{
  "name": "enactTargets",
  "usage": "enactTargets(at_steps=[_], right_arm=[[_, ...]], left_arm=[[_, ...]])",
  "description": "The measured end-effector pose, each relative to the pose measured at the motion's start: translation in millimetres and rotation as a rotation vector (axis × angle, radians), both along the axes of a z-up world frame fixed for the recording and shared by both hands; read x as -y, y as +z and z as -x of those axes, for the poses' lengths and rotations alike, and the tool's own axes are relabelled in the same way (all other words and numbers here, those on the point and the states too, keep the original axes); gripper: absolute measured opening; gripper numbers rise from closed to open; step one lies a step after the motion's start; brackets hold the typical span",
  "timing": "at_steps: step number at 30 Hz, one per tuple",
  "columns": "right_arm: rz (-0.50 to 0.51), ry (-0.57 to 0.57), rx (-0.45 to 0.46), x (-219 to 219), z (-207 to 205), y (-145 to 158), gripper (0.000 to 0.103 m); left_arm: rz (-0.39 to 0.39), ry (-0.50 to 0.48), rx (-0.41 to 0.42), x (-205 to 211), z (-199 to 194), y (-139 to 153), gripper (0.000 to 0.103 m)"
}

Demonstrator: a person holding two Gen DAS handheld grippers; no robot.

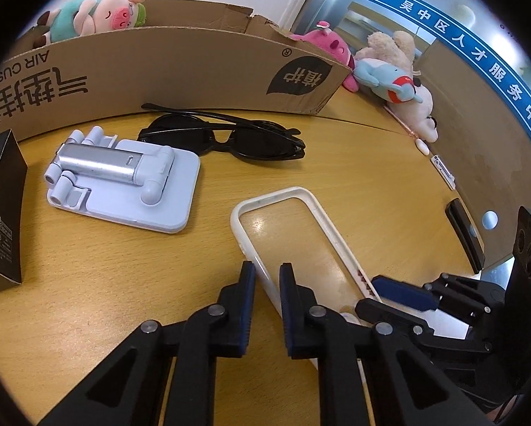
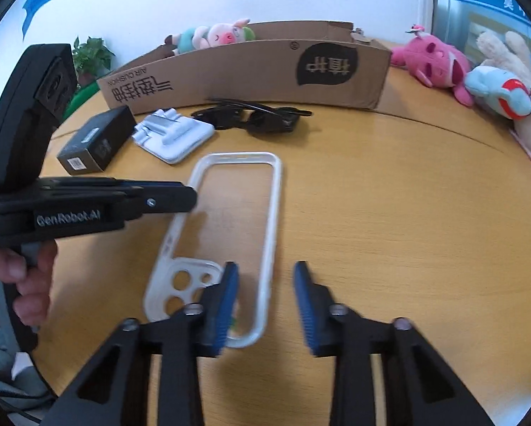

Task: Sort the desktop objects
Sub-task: 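Grasp the phone case frame with the right gripper and lift it, then carry the phone case over the box and lower it inside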

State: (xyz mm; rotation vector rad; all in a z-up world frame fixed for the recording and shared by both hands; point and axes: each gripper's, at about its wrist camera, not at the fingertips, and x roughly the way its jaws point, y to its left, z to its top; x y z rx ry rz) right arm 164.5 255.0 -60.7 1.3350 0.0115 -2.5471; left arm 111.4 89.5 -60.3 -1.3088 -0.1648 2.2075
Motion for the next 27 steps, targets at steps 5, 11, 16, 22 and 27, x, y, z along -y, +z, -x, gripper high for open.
enactTargets(at_steps=[5,11,16,22,27], right_arm=[[-0.008,0.014,0.011,5.1,-0.5,2.7,0.007],[0.045,0.023,-0.069,9.9,0.9,32.5,0.007],[0.093,0.047,-0.168,22.8,18.0,72.0,0.007],[0.086,0.113,-0.313,45.7,46.6,139.6,0.007],[0.094,0.142,-0.424,61.7,75.2,190.8,0.007]], left_arm=[[-0.003,0.007,-0.022,5.0,-0.3,12.6,0.010],[-0.013,0.043,-0.168,16.3,1.1,62.9,0.009],[-0.010,0.098,-0.300,31.1,10.8,109.4,0.009],[-0.023,0.135,-0.476,48.9,31.0,186.4,0.009],[-0.010,0.163,-0.629,51.4,51.2,249.9,0.008]])
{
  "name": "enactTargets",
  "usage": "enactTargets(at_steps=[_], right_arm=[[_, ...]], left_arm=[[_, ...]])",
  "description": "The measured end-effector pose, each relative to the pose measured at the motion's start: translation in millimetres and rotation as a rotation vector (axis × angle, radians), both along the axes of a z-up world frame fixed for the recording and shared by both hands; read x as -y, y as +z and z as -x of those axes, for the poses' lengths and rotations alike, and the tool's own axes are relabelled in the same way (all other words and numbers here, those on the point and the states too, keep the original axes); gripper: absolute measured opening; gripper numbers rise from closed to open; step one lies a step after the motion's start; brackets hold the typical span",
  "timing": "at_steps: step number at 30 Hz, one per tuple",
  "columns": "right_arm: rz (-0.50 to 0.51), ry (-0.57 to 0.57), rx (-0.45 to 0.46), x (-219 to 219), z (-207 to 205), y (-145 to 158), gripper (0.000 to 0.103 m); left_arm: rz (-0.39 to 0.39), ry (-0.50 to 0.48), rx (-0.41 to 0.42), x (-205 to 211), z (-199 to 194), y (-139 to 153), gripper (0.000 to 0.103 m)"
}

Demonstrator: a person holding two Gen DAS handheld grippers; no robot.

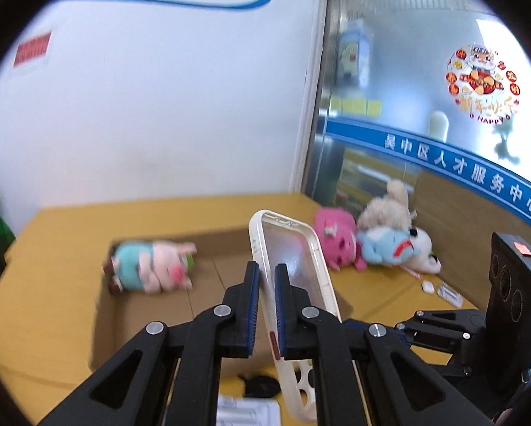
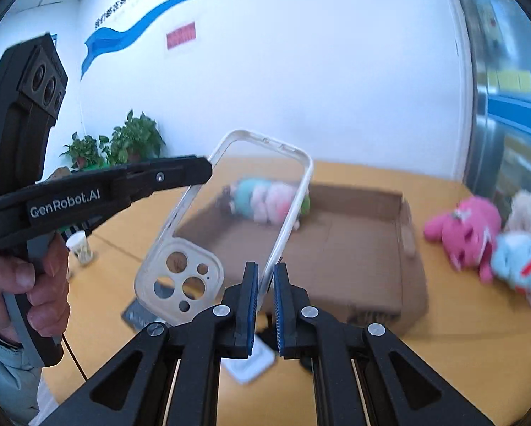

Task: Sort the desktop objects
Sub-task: 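Carry the phone case over the box and lower it inside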

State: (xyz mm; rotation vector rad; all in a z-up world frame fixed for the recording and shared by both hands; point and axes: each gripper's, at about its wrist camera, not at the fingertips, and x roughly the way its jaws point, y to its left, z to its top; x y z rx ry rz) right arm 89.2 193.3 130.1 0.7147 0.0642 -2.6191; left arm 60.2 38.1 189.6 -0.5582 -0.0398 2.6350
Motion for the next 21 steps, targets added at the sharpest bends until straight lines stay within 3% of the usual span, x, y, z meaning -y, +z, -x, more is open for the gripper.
enactTargets(at_steps=[5,9,14,21], right_arm=[[0.028,0.029,-0.103,9.6,38.8,62.3,0.008],[0.040,0.036,-0.147,11.2,68.1,95.4,0.007],[0.057,0.046,-0.155,8.3,100.5,117.1,0.007],[0.068,0.028,-0.137,-7.4,153.2,127.5,0.005]], left_arm=[[-0.005,0.009,-0.097,7.9,29.2,56.4,0.008],[0.006,0.017,-0.133,9.6,49.1,79.2,0.008],[-0.021,0.028,-0.112,11.9,85.7,87.8,0.008],[-0.031,-0.005,-0.038,2.1,146.8,75.7,0.004]])
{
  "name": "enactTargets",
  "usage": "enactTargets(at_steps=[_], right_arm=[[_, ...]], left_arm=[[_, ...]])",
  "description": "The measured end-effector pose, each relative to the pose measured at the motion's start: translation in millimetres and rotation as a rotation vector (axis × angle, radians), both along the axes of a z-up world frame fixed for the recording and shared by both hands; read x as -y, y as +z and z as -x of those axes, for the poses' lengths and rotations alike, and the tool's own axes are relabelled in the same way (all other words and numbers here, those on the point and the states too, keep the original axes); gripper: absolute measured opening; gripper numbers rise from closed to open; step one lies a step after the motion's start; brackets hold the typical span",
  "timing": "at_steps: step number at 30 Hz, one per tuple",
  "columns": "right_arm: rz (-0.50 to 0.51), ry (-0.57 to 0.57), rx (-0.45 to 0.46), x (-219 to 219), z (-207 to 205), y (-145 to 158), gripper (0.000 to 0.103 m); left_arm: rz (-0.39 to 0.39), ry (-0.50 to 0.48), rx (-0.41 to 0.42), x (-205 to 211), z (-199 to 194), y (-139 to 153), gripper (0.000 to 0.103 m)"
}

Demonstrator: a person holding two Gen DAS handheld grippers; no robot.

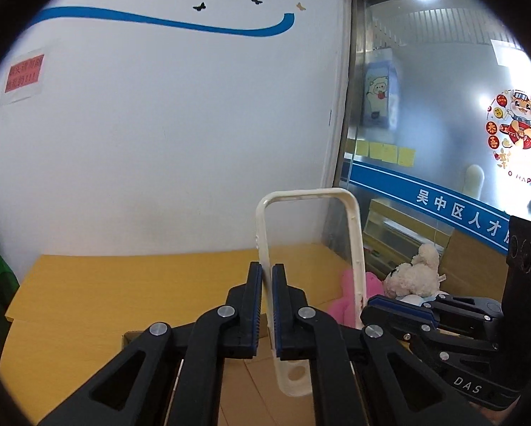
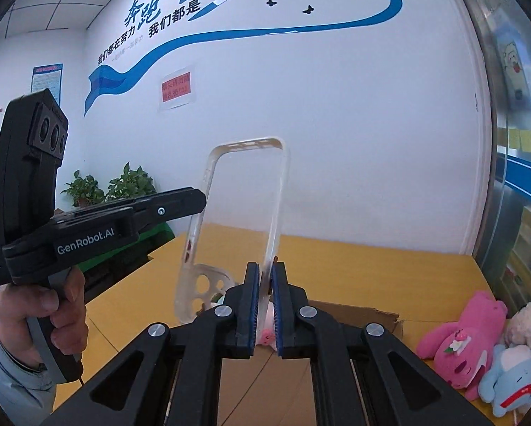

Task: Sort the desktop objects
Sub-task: 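Carry the phone case over the box and lower it inside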

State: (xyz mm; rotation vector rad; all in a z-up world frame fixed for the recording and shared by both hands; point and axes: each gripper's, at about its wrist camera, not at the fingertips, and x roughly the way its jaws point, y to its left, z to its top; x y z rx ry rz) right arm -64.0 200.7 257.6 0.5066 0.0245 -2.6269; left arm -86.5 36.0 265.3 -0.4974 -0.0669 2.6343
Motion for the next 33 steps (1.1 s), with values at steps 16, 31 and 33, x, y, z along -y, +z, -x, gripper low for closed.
enactTargets(at_steps=[16,31,33], right_arm=[[-0.003,-0.074,0.349,-48.4,152.7,-144.0,0.004],[-0.029,-0.119,0.652,-58.3,232.3,-266.0,0.007],[-0.032,-0.126,0.662,-58.5,228.5,-270.4,0.008]], left_arm=[[0.027,-0.057,0.394,-63.1,148.1,-167.0,0.004],[0.132,0.032,0.595,-77.9,203.1,-253.5,0.000],[0.125,0.040,0.588,-73.0,199.3,-248.9,0.000]])
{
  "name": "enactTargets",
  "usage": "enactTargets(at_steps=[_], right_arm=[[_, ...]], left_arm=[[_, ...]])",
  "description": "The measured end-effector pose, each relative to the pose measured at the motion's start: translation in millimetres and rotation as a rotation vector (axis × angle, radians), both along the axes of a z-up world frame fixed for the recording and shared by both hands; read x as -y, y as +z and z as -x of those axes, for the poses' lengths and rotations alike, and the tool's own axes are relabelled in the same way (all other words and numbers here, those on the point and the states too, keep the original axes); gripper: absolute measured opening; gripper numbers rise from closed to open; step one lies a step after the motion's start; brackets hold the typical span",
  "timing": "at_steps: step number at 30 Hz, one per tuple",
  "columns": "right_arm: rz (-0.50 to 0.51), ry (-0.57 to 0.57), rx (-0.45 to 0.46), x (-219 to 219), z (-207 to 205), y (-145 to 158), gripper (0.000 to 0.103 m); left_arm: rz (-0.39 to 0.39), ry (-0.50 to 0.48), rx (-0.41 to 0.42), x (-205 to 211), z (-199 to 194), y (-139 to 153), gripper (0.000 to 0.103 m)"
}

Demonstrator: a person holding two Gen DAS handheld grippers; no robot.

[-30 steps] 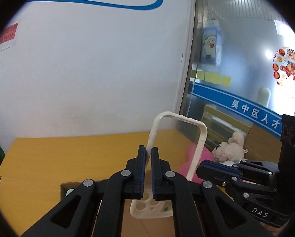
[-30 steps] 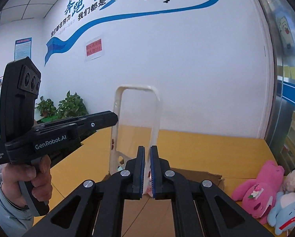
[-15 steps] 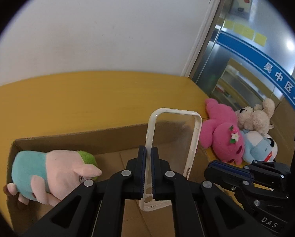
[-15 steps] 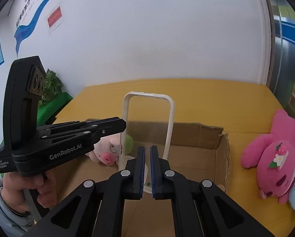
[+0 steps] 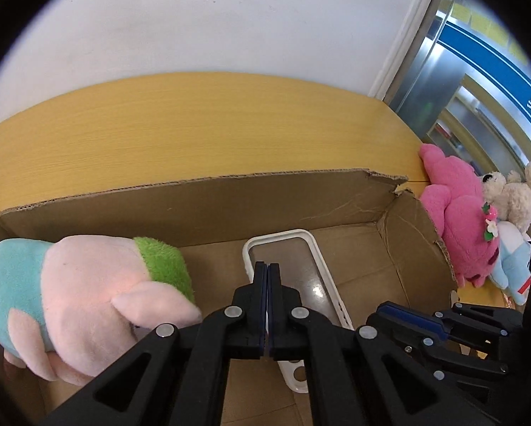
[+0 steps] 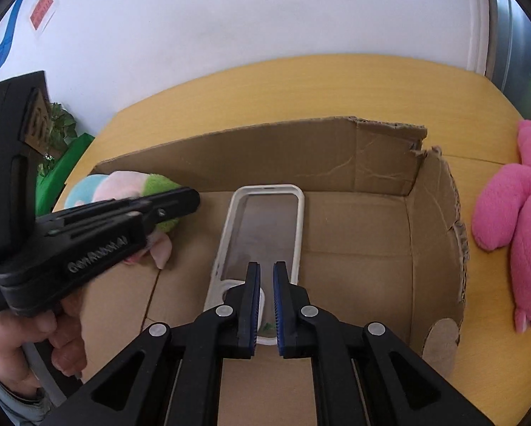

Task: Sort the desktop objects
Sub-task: 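Carry the phone case over the box and lower it inside, then open the right gripper and move it back toward the black UGREEN box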

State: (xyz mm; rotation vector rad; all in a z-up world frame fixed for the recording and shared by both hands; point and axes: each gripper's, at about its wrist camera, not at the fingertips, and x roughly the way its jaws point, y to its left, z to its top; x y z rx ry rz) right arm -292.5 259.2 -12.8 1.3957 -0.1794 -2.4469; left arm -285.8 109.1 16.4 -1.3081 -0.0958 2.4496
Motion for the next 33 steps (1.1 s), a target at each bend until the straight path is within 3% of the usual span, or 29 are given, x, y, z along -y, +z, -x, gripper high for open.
enactTargets(at_steps=[2,4,5,6,7,9,11,13,16,22,25,29,33], right_arm=[[-0.006,-0.003,-0.012,-3.8,-6.0,1.9,0.016],[-0.019,-0.016,-0.045,-4.2,-18.8,13.3,0.034],[-0.022,-0.026,-0.078,-5.1,-29.3,23.5,0.048],[-0.027,-0.030,-0.105,-4.4,-39.6,32.6,0.062],[-0.048,-0.037,-0.155,-2.6,-56.2,46.8,0.069],[-0.099,-0.050,-0.245,0.7,-84.6,70.8,0.093],[-0.144,-0.060,-0.352,7.9,-127.3,94.7,0.103],[-0.165,-0.062,-0.416,13.5,-160.9,110.6,0.103],[-0.171,-0.073,-0.476,29.9,-205.9,127.4,0.103],[-0.169,-0.080,-0.514,47.4,-285.2,127.9,0.103],[-0.164,-0.069,-0.503,49.7,-309.7,122.5,0.103],[-0.176,-0.090,-0.488,49.9,-336.1,108.7,0.103],[-0.138,-0.105,-0.459,42.7,-348.3,100.3,0.103]], left_arm=[[0.012,0.004,-0.015,5.3,-7.6,8.8,0.002],[0.009,-0.001,-0.042,13.9,-21.3,23.6,0.004],[0.008,-0.004,-0.075,17.6,-32.9,35.2,0.009],[0.011,0.000,-0.111,23.0,-46.3,46.8,0.017],[0.013,0.007,-0.154,28.9,-61.1,58.8,0.024],[0.007,0.037,-0.258,43.1,-98.7,85.9,0.066],[-0.002,0.076,-0.373,57.7,-141.8,109.4,0.084],[-0.002,0.094,-0.454,68.2,-187.7,126.8,0.084],[-0.003,0.106,-0.500,77.9,-242.7,134.3,0.084],[0.047,0.081,-0.547,80.8,-321.2,120.6,0.084],[0.080,0.110,-0.559,73.8,-339.9,109.8,0.084],[0.032,0.139,-0.585,80.0,-368.1,102.1,0.084],[0.060,0.175,-0.589,83.1,-378.2,92.8,0.084]])
